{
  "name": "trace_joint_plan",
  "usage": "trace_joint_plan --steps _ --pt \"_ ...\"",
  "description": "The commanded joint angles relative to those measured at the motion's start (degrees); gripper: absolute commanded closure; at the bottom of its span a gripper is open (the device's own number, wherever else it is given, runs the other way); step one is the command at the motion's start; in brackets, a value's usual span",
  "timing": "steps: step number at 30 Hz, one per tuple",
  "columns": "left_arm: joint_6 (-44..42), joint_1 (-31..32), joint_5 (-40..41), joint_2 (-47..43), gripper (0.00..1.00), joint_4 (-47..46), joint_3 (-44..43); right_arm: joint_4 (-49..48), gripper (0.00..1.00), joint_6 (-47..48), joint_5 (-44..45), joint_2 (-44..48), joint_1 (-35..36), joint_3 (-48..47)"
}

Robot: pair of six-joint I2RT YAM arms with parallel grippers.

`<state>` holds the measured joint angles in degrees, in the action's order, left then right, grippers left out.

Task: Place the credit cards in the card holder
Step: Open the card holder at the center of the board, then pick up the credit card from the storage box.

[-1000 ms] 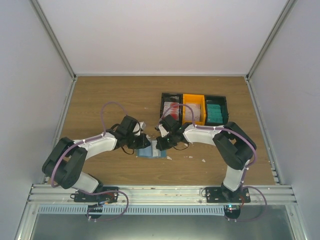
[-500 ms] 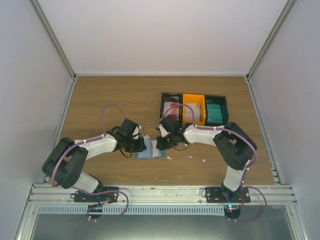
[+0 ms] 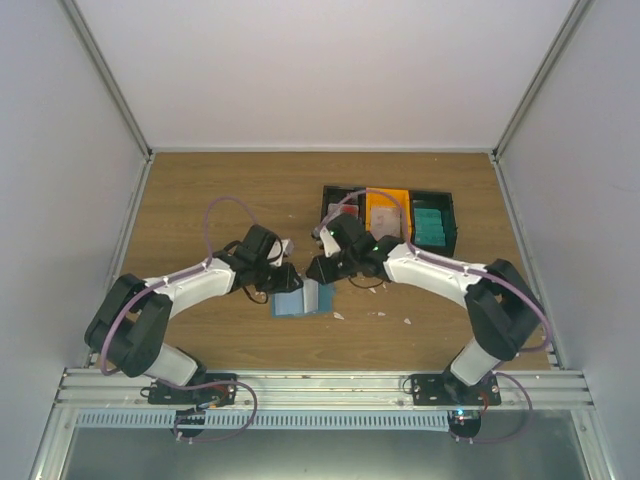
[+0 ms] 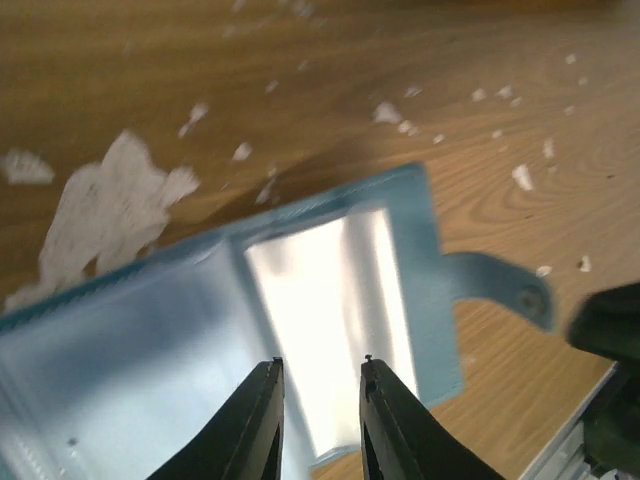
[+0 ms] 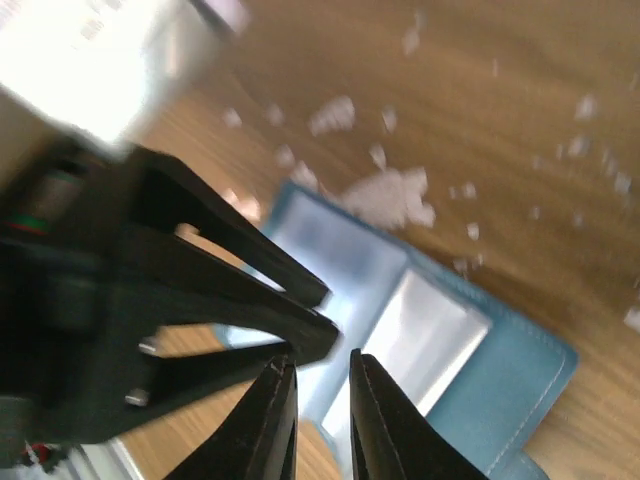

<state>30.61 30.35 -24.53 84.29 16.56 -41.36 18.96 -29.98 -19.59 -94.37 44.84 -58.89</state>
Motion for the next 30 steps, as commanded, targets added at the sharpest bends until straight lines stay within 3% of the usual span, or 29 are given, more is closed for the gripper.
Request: trace_joint_plan --steps 1,7,10,13,18,24,30 --pt "-2.1 0.1 -1.6 -1.2 0.74 0.9 -4.2 2.1 0.82 3.8 0.2 5.6 -2.4 -4.4" --pt "-2.3 0.1 -1.4 -1.6 0.74 0.4 -4.7 7.0 0.79 13.3 5.6 10.7 -11.3 -10.6" --pt "-1.7 0.1 -0.7 -2.1 0.67 -1.4 -4.4 7.9 0.68 22.8 5.5 10.0 -16.0 -14.3" --pt "-1.0 0.0 -0.5 -1.3 0.61 -3.1 -4.4 11.0 0.59 32.1 3.7 6.4 -20.6 -18.9" --pt "-0.7 0.0 -2.3 1.6 0.62 -5.5 -4.2 20.6 0.50 42.5 3.5 -1.8 -26.0 -27.3" --pt "-0.2 0.0 -2.6 5.0 0.66 -8.3 -5.9 27.2 0.50 52.8 8.2 -8.5 -27.8 -32.0" --pt "4.0 0.1 0.1 9.6 0.66 -16.1 -7.1 30.9 0.53 55.4 5.7 -14.9 -30.4 -37.4"
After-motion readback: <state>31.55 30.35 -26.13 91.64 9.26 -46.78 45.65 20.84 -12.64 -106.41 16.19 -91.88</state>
